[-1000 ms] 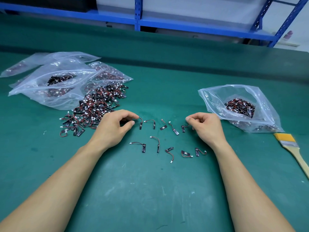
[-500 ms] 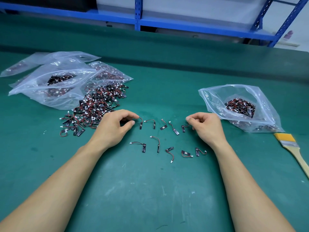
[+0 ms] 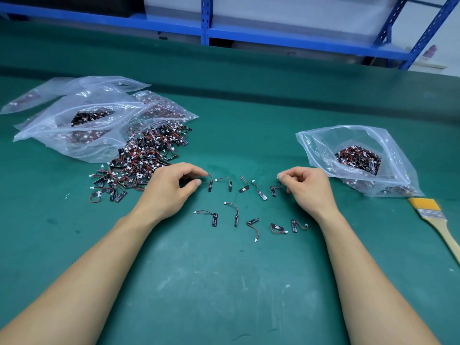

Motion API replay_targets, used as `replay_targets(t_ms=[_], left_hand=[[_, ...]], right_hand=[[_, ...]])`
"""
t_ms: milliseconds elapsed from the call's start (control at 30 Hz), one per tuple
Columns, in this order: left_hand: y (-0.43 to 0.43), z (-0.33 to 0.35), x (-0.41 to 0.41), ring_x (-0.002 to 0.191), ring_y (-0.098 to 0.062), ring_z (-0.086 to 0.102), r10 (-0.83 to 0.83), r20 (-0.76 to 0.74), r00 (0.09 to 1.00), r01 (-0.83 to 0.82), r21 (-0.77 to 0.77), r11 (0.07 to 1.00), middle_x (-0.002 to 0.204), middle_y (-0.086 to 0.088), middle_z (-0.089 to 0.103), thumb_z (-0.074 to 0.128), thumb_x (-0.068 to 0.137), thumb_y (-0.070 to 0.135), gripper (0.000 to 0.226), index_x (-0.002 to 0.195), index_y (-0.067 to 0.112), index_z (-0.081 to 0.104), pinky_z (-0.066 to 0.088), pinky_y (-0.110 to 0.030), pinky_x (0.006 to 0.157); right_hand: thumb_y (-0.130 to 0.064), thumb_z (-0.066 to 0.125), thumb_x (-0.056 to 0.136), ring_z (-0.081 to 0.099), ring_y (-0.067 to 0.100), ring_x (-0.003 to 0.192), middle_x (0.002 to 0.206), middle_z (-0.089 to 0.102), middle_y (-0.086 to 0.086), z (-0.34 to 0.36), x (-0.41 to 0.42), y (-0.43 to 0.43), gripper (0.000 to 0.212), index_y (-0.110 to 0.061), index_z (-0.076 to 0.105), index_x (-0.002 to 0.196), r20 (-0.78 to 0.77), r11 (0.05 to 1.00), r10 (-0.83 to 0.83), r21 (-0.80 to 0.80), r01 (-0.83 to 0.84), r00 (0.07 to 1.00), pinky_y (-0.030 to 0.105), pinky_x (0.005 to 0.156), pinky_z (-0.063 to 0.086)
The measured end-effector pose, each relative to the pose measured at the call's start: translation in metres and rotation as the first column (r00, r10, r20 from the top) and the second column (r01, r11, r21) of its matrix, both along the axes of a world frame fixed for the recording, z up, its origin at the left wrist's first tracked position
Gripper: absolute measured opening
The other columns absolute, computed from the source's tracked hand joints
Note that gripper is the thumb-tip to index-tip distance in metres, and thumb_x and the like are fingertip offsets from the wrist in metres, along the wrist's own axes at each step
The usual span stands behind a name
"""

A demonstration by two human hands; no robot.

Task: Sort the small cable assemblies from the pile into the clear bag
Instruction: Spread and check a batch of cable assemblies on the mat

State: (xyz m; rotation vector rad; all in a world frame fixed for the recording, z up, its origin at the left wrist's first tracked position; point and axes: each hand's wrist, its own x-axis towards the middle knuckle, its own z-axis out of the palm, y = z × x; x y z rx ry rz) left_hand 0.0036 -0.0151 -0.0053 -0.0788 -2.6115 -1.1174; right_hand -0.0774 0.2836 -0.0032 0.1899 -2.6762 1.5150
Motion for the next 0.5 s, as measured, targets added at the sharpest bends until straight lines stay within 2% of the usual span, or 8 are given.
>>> replay_targets(t_ms=[500], left_hand=[[0.0011, 0.0022, 0.0014, 0.086, -0.001, 0.066, -0.002, 0.007, 1.0, 0.002, 0.004, 1.0, 0.091, 0.012, 0.073, 0.072, 0.088, 0.009, 0.021, 0.102, 0.024, 0.076, 0.043, -0.007, 0.081]], right_hand=[[-0.024, 0.071, 0.089, 0.048, 0.002, 0.047, 0.05, 0.057, -0.007, 0.0, 0.0013, 0.0, 0.018, -0.022, 0.074, 0.072, -0.003, 1.0, 0.007, 0.001, -0.007, 1.0, 0.008, 0.051, 0.037]])
